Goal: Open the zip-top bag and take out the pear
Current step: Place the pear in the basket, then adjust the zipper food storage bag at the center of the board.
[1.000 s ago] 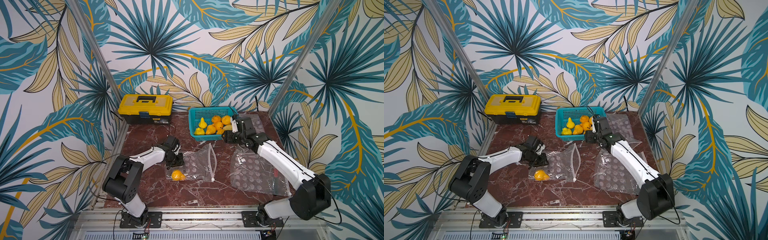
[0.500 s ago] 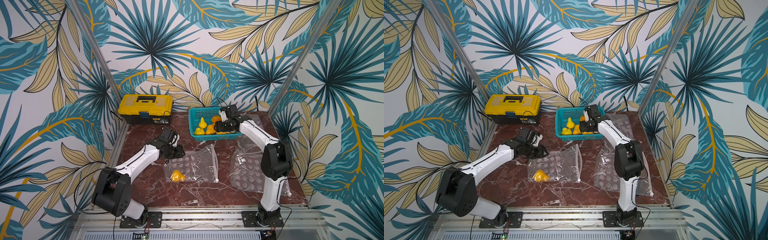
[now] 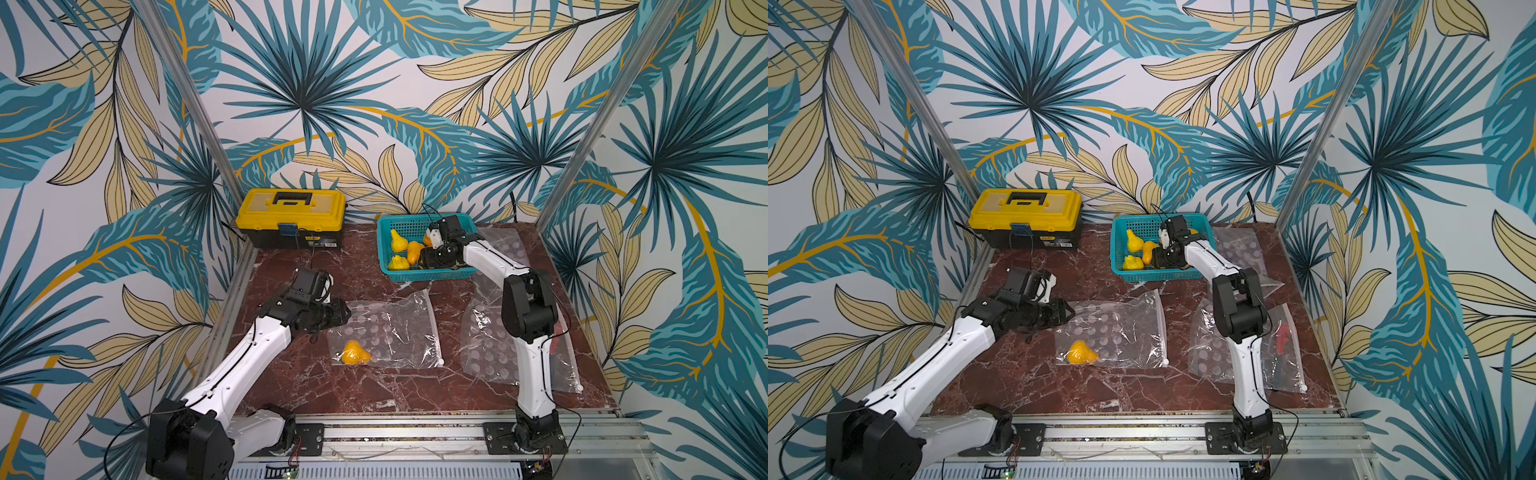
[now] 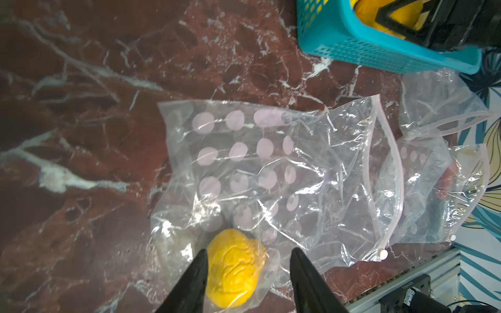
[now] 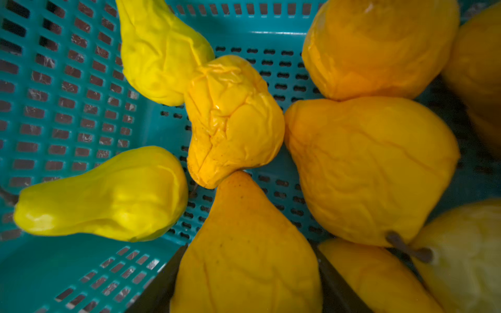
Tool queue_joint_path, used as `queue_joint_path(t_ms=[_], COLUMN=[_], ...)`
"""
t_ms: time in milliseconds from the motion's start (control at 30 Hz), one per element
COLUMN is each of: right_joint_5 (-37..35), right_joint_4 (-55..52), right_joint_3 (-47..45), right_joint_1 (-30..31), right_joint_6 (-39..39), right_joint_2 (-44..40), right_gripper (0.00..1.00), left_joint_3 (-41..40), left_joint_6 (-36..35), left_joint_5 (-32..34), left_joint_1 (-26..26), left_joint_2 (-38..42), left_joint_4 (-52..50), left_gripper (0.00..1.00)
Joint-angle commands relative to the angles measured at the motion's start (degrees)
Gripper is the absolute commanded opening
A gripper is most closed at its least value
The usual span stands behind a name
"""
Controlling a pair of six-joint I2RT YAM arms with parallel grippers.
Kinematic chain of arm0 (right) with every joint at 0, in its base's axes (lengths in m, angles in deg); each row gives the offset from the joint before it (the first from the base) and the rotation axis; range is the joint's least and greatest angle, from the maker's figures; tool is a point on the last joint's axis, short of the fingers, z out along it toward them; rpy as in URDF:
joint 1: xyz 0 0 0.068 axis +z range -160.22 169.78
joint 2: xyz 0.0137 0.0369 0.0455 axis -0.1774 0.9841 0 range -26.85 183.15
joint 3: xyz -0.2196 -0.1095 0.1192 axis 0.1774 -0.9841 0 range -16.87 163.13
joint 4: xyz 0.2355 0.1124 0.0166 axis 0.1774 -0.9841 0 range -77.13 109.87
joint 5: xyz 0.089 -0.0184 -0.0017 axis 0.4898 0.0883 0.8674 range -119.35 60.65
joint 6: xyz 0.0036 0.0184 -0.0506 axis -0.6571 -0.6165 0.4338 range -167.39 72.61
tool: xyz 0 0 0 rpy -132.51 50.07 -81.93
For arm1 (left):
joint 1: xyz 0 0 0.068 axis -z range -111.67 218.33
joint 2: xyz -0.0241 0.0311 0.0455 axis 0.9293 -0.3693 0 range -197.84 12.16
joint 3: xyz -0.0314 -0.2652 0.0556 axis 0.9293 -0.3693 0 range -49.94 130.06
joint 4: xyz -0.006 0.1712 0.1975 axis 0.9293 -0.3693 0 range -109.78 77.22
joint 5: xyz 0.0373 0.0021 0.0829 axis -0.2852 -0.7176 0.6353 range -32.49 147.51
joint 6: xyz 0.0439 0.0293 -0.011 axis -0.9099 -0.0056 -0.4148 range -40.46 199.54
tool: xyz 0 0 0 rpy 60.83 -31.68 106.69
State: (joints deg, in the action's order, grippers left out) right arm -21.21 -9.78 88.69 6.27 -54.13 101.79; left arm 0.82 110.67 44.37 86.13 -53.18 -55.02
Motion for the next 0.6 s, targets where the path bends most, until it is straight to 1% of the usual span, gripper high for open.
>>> queue_joint_path(t_ms=[0, 100, 200, 400, 567], right_joint_5=[-2.57, -2.60, -3.12, -2.27, 1.15], right_joint_4=[0.14, -0.47, -0.66, -3.58, -4.73], right_joint_3=[1.90, 3.87, 4.26, 3.57, -1.47], right_joint_1=[-0.56, -0.58, -0.58, -0.50, -0.24], right_joint_6=[0.58, 1.42, 2.32, 2.85, 1.63], right_joint_2=[3.06, 2.65, 0.41, -6.60, -14.76], right_gripper=[0.75, 0.82, 0.86, 0.87, 0.87], left_joint_3=[-3.31, -5.83, -7.96, -11.76, -15.03], left_joint_6=[2.86, 4.55, 5.97, 7.45, 8.71], left_joint_5=[1.66, 0.70, 0.52, -0.33, -3.29], left_joint_1=[-0.62, -0.67, -0.73, -0.67, -0.66], left_joint_2=[3.34, 5.17, 6.13, 8.22, 9.13], left_joint_4=[-2.04, -1.97, -1.97, -1.15, 2.18], left_gripper=[0.55, 0.59, 0.61, 0.64, 0.65])
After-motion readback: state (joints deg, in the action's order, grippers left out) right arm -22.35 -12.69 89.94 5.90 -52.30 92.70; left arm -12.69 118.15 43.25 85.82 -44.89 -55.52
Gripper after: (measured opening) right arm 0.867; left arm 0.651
